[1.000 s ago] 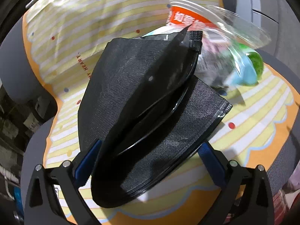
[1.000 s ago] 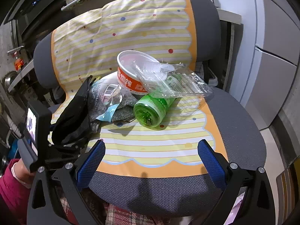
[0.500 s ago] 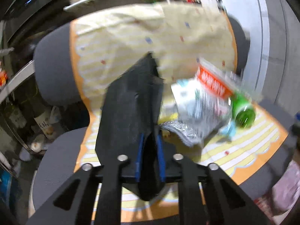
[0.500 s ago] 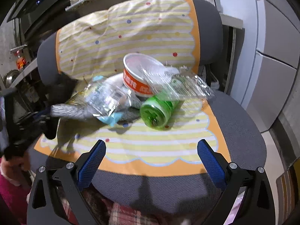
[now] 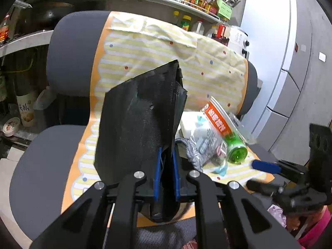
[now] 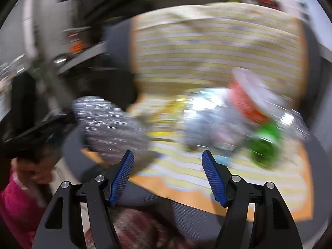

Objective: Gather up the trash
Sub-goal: 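Lift the black bag with the left gripper while the right gripper grasps the steel-wool scrubber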

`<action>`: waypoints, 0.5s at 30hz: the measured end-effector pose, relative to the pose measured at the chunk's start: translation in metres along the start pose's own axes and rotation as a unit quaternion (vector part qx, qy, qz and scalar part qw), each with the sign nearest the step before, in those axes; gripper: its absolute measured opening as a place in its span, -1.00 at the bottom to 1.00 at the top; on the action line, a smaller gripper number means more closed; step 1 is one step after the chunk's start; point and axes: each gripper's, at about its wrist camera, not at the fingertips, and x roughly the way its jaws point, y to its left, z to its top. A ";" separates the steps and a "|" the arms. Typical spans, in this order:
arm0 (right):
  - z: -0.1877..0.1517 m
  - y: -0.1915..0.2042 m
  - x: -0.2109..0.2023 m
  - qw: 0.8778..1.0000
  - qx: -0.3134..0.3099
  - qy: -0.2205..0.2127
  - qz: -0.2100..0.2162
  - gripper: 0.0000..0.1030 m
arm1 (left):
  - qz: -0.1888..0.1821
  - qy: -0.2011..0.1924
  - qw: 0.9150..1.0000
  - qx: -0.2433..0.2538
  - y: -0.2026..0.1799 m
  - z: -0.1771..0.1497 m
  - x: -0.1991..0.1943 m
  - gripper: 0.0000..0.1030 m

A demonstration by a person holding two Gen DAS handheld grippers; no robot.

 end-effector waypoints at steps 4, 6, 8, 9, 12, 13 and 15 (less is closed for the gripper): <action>0.001 0.022 0.034 0.998 -0.059 0.028 0.025 0.47 | -0.007 0.013 1.000 0.006 -0.003 -0.001 0.007 -0.83; 0.002 0.022 0.045 0.997 -0.071 0.030 0.017 0.52 | -0.017 0.020 1.000 0.015 -0.006 0.001 0.013 -0.83; 0.003 0.016 0.051 0.997 -0.078 0.027 0.013 0.54 | -0.025 0.027 0.999 0.024 -0.009 0.003 0.021 -0.83; 0.005 0.013 0.054 0.996 -0.084 0.024 0.012 0.54 | -0.031 0.030 0.999 0.028 -0.011 0.004 0.023 -0.83; 0.011 0.005 0.065 0.995 -0.097 0.019 0.017 0.54 | -0.038 0.034 0.998 0.044 -0.016 0.005 0.028 -0.83; 0.012 0.004 0.070 0.994 -0.101 0.020 0.024 0.51 | -0.038 0.034 0.997 0.050 -0.017 0.005 0.028 -0.83; 0.010 0.004 0.072 0.993 -0.113 0.018 0.042 0.35 | -0.039 0.036 0.997 0.055 -0.017 0.005 0.029 -0.83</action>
